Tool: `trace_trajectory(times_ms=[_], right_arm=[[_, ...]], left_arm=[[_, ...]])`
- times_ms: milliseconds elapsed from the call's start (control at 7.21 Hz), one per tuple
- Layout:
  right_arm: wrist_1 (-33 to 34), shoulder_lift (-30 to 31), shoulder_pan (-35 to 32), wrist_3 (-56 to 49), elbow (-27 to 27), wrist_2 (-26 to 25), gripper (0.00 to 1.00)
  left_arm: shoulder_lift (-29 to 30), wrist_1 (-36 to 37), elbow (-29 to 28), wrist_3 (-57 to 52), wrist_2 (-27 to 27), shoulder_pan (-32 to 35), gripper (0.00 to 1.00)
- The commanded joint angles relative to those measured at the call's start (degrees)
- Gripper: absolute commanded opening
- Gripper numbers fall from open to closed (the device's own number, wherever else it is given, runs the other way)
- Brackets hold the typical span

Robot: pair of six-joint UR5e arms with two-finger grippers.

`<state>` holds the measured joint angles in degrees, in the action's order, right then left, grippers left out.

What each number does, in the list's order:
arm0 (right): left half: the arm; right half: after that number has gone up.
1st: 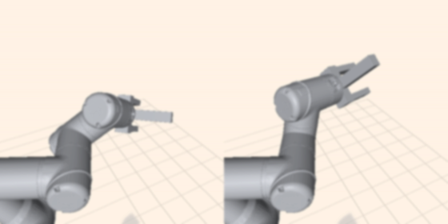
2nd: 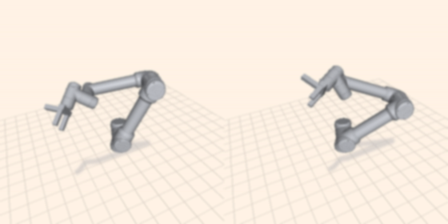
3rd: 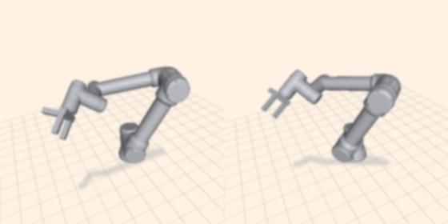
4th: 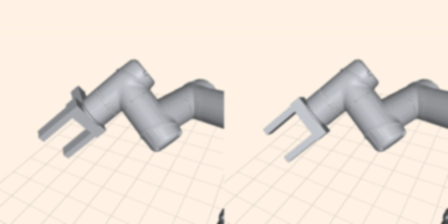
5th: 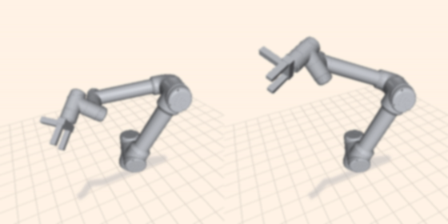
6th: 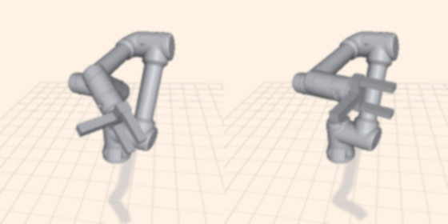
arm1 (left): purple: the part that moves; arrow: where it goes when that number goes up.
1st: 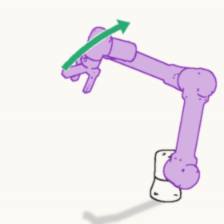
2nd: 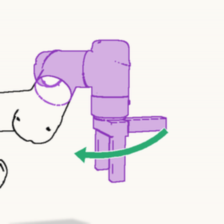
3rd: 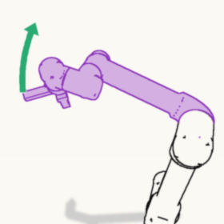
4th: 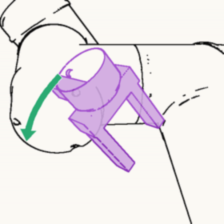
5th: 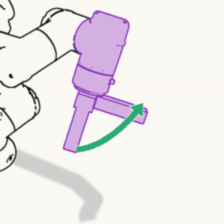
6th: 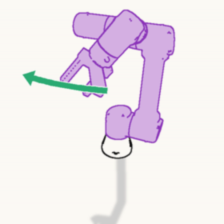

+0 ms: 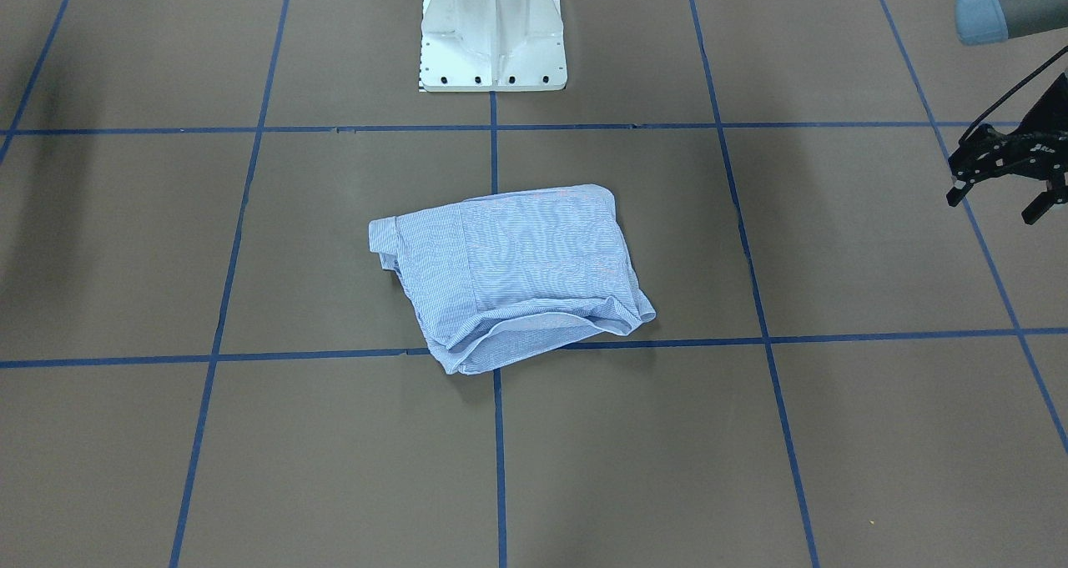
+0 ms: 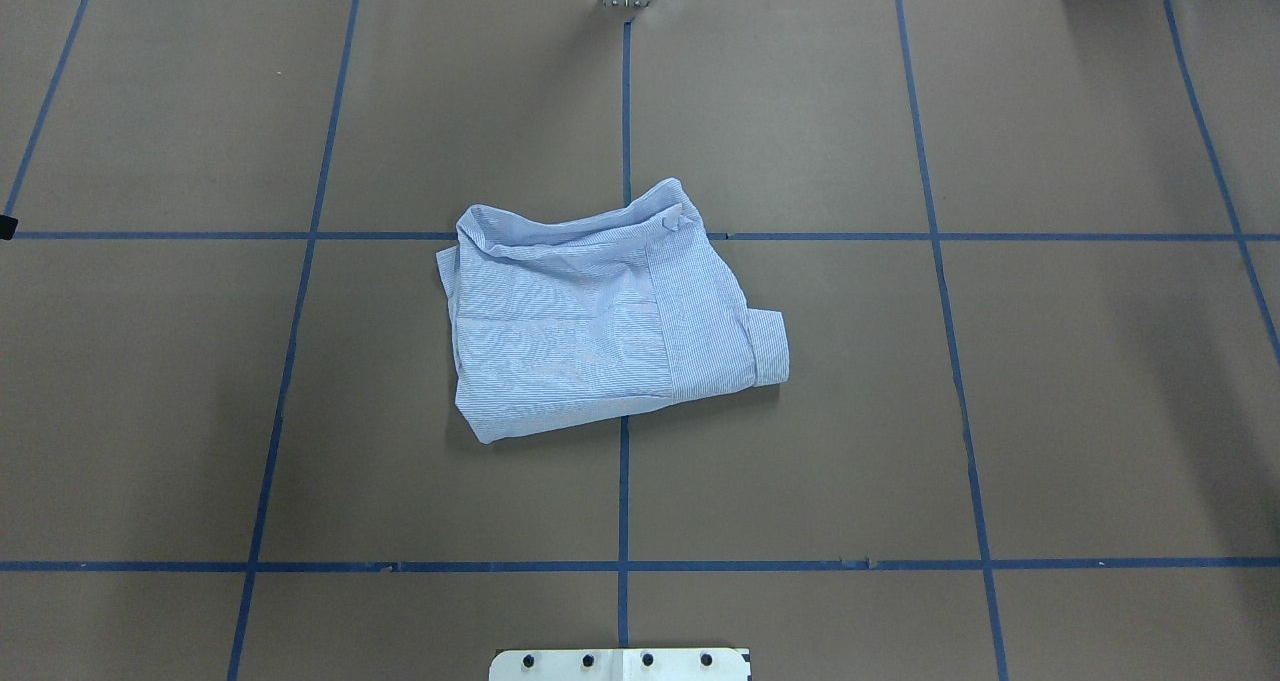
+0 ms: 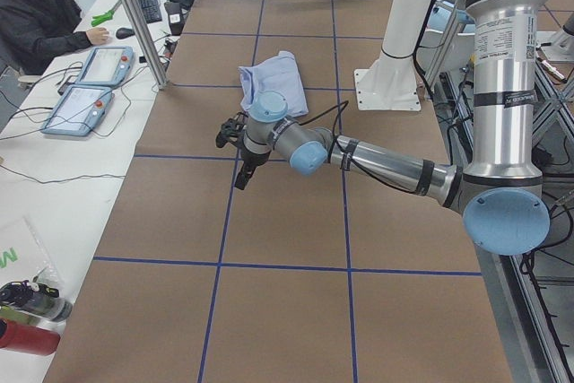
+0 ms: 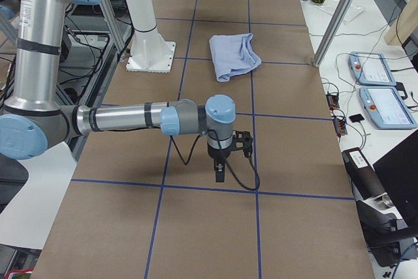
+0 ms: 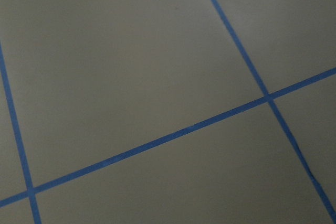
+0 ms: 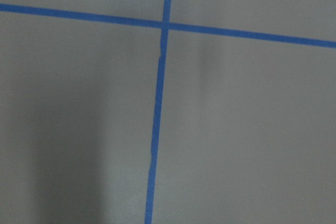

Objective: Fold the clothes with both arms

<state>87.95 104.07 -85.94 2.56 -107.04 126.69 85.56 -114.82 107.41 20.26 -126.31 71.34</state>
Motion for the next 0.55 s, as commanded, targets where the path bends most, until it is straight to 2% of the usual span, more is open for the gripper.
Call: trace_trajectory(times_ms=[0, 139, 416], right_arm=[[-4.72, 3.43, -1.07, -0.02, -0.89, 3.10, 1.00], [-4.89, 3.25, -1.07, 0.16, -0.89, 4.95, 1.00], [-4.46, 1.33, -0.89, 0.51, -0.20, 5.41, 1.00]], left_arm=[[-1.44, 1.35, -0.80, -4.31, -2.43, 2.92, 1.00], [-1.97, 4.92, -0.97, -11.75, -7.94, 7.11, 1.00], [-3.11, 14.93, -0.80, -25.82, -8.78, 15.62, 1.00]])
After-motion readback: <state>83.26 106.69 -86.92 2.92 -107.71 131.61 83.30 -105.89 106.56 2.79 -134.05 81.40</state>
